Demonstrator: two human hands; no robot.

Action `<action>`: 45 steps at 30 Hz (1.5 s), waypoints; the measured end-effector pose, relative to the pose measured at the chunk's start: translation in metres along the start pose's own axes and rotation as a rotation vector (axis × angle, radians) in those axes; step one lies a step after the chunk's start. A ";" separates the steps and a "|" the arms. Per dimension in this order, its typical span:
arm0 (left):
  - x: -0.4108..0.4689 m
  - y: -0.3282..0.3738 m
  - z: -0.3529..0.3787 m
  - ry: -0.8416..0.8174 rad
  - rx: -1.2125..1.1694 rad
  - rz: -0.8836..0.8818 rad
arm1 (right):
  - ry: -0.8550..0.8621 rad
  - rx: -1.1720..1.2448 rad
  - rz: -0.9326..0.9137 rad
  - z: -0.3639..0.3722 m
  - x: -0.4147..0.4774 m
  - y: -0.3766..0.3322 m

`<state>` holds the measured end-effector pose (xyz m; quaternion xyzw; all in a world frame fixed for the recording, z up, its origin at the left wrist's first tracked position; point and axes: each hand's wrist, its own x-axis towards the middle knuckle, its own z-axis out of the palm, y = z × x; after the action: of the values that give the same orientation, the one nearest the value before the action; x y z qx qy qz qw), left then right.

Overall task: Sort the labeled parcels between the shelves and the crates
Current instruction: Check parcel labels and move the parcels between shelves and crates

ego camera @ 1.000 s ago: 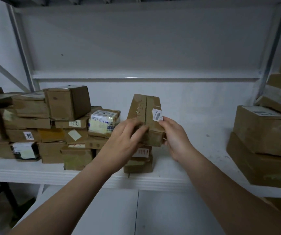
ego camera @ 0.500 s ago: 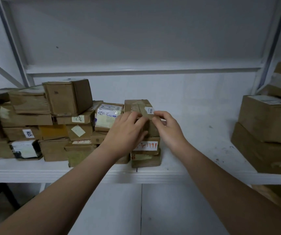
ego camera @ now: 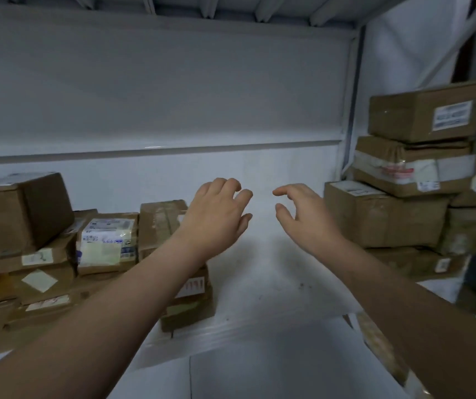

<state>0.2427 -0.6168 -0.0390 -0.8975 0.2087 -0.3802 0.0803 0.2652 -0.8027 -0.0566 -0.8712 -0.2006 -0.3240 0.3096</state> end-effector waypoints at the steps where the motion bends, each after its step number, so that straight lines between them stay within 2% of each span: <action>1: 0.011 0.008 0.001 0.010 -0.009 0.019 | 0.007 -0.078 -0.015 -0.014 0.001 0.007; 5: 0.055 0.044 0.004 0.062 -0.073 0.067 | 0.033 -0.287 -0.054 -0.074 0.001 0.036; 14: 0.158 0.159 0.004 0.206 -0.289 0.093 | 0.223 -0.364 0.076 -0.196 0.001 0.123; 21: 0.245 0.201 0.003 0.184 -0.511 -0.098 | 0.304 -0.220 0.172 -0.240 0.056 0.170; 28: 0.291 0.204 0.005 0.089 -0.487 -0.150 | 0.168 0.092 0.220 -0.257 0.103 0.191; 36: 0.273 0.223 0.015 0.297 -0.872 -0.187 | 0.357 0.516 0.184 -0.249 0.096 0.198; 42: 0.262 0.233 0.010 0.419 -1.112 -0.259 | 0.411 0.496 0.136 -0.247 0.087 0.191; 45: 0.257 0.231 0.006 0.435 -1.158 -0.311 | 0.402 0.465 0.090 -0.246 0.080 0.184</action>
<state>0.3353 -0.9371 0.0537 -0.7177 0.2591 -0.3865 -0.5181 0.3155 -1.0894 0.0703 -0.7033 -0.1654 -0.4214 0.5481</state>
